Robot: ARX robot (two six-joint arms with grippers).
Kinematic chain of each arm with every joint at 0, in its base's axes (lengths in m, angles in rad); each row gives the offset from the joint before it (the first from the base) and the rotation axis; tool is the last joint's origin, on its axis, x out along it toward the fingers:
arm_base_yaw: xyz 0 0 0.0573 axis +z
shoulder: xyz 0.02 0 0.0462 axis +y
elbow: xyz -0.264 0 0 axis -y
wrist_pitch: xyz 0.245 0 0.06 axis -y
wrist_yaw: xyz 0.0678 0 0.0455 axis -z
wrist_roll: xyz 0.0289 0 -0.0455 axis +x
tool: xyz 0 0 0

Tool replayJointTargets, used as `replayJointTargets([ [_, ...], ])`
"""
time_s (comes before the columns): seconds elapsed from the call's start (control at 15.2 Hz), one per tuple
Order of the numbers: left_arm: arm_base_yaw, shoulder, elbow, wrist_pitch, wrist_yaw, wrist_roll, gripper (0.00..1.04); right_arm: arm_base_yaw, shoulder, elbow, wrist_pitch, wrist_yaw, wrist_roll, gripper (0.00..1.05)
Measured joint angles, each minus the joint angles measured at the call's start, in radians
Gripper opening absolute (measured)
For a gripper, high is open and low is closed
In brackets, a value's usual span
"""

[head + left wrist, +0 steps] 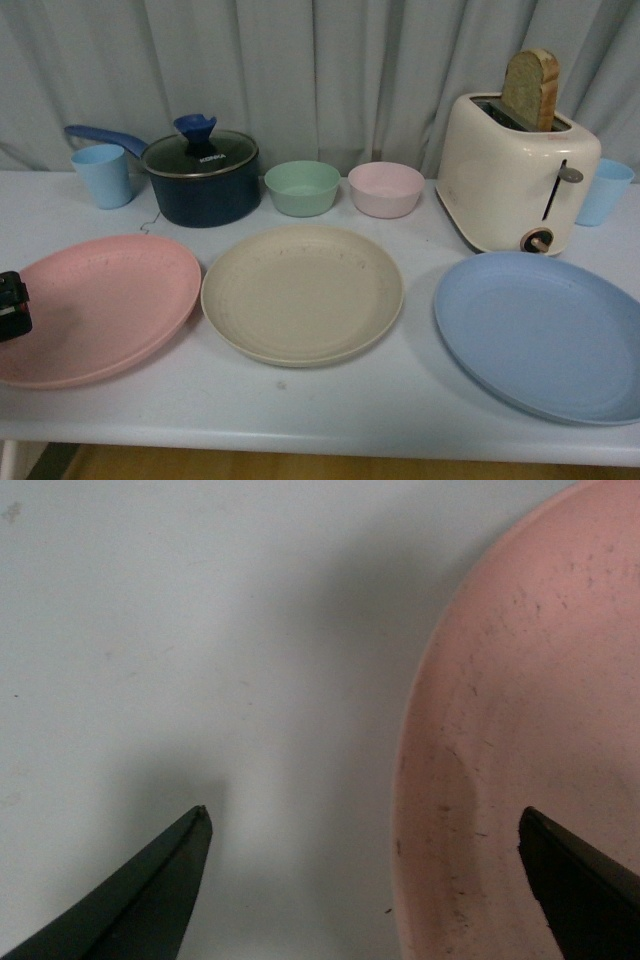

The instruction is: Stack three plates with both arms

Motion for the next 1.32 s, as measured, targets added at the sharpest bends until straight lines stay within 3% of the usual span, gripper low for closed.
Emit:
replayJointTargets([
  [0.53,-0.005,-0.018,-0.016,0.006,-0.008,0.029,0.06,0.0,0.0,0.0,0.0,0.0,0.0,0.98],
  [0.79,0.028,-0.068,-0.008,-0.012,-0.002,0.032,0.03,0.0,0.0,0.0,0.0,0.0,0.0,0.98],
  [1.05,0.129,-0.312,-0.002,-0.126,0.013,0.145,0.03,0.0,0.0,0.0,0.0,0.0,0.0,0.98],
  [1.32,0.04,-0.515,-0.002,-0.195,0.045,0.156,0.03,0.0,0.0,0.0,0.0,0.0,0.0,0.98],
])
